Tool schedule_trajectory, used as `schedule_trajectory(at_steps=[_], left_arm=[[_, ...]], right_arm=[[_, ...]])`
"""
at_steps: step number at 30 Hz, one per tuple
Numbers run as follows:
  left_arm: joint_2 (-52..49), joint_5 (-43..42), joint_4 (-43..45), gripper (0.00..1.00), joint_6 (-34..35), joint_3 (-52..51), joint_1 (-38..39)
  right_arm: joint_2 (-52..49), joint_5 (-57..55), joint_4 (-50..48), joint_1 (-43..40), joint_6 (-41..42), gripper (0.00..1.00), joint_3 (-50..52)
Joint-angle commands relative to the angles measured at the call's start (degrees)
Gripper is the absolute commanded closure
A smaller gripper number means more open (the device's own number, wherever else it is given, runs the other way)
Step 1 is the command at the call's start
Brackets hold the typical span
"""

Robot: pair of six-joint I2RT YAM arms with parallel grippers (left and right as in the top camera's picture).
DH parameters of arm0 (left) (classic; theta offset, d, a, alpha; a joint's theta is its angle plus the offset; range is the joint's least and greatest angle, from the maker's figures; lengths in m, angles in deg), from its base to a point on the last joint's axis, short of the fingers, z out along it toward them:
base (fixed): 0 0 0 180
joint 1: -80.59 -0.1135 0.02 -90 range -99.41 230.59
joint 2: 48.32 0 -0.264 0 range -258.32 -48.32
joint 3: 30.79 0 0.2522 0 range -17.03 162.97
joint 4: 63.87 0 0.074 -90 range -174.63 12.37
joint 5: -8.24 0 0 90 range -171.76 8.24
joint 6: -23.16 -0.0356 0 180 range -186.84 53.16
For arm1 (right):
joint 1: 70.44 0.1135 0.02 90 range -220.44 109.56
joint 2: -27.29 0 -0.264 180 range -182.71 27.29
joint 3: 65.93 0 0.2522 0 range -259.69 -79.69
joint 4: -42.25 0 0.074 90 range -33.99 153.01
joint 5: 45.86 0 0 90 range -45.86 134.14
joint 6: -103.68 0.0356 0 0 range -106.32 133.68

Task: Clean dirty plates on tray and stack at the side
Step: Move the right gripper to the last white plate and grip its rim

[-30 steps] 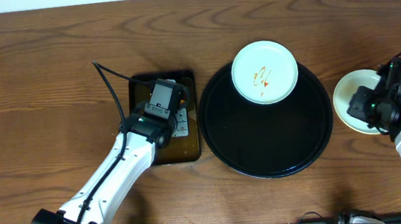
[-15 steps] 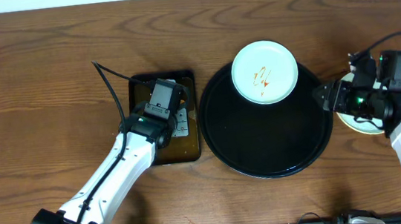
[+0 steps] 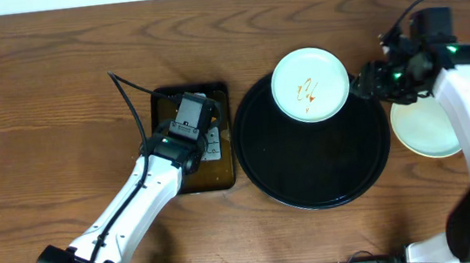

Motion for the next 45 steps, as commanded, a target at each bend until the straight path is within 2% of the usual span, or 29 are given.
schedule_trajectory(at_steps=[1,4,11,16,17,31,45], left_arm=[[-0.2,0.9,0.0,0.92,-0.5,-0.3,-0.2],[-0.2,0.9,0.0,0.92,-0.5,-0.3,-0.2],[-0.2,0.9,0.0,0.92,-0.5,-0.3,-0.2],[-0.2,0.9,0.0,0.92,-0.4,-0.3,-0.2],[-0.2,0.7,0.0,0.92,-0.4,-0.3,-0.2],[-0.2,0.1,0.0,0.92,-0.3,-0.3,-0.2],[-0.2,0.1,-0.1,0.92,-0.3,-0.3,-0.2]], right_arm=[[-5.9,-0.4,-0.2,1.3,-0.8,0.42,-0.4],[-9.9,-0.4,-1.4,1.7,-0.3,0.48,-0.4],[-15.5,-0.1,-5.7,2.4,1.8,0.52,-0.4],[-16.2,-1.7,-8.6,3.2,1.8,0.71,-0.3],[-16.2,-2.4,-9.1,3.4,1.9,0.72,-0.3],[-16.2,-11.3,-11.6,7.2,4.4,0.73,0.4],[-16.2,-11.5,-13.8,7.2,8.0,0.74,1.1]])
